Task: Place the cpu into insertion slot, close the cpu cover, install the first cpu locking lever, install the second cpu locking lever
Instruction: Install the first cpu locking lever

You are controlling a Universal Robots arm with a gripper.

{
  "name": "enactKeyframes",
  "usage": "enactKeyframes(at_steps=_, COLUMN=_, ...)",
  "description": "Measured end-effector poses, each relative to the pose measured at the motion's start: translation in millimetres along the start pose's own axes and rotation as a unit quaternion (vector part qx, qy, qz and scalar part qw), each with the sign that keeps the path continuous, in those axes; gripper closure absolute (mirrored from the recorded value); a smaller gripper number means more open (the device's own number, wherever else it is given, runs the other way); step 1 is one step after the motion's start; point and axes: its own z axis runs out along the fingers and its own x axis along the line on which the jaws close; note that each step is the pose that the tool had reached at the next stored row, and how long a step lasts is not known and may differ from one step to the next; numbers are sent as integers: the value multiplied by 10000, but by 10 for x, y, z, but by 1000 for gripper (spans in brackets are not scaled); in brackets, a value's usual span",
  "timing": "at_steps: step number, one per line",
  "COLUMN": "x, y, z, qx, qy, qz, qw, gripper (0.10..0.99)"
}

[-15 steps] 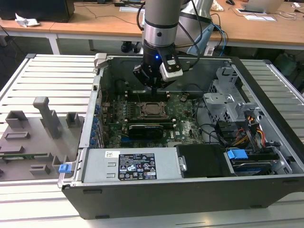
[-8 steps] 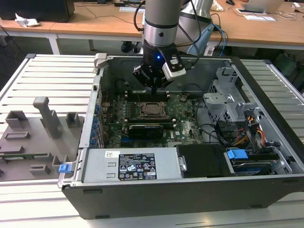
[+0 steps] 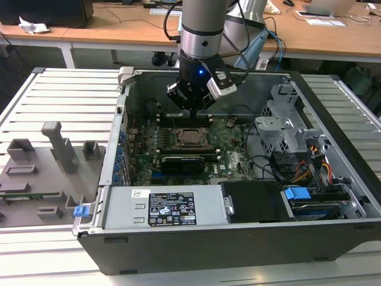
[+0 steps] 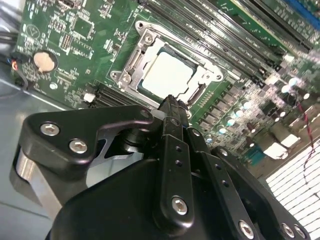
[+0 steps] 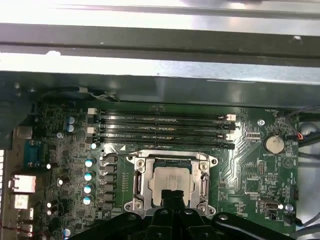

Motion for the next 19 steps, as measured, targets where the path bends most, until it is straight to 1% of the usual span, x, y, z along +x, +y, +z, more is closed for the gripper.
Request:
enactKeyframes(at_steps=2, x=0, y=0, z=0, qx=1, qy=6, qz=-186, qw=9998, gripper=980)
enactKeyframes(at_steps=5, x=0, y=0, z=0, qx=1, qy=13, qz=-389, qw=9992, gripper=980)
enactKeyframes(at_steps=8, x=8, y=0, z=1, qx=1, qy=15, qz=-443, qw=9990, gripper=980)
enactKeyframes(at_steps=13, x=147, y=8, z=1, qx=2, qy=4, qz=-442, qw=9990, gripper=980)
enactKeyframes(at_steps=19, x=271, y=15, z=2, qx=3, qy=1, qz=-442, qw=9990, gripper=980)
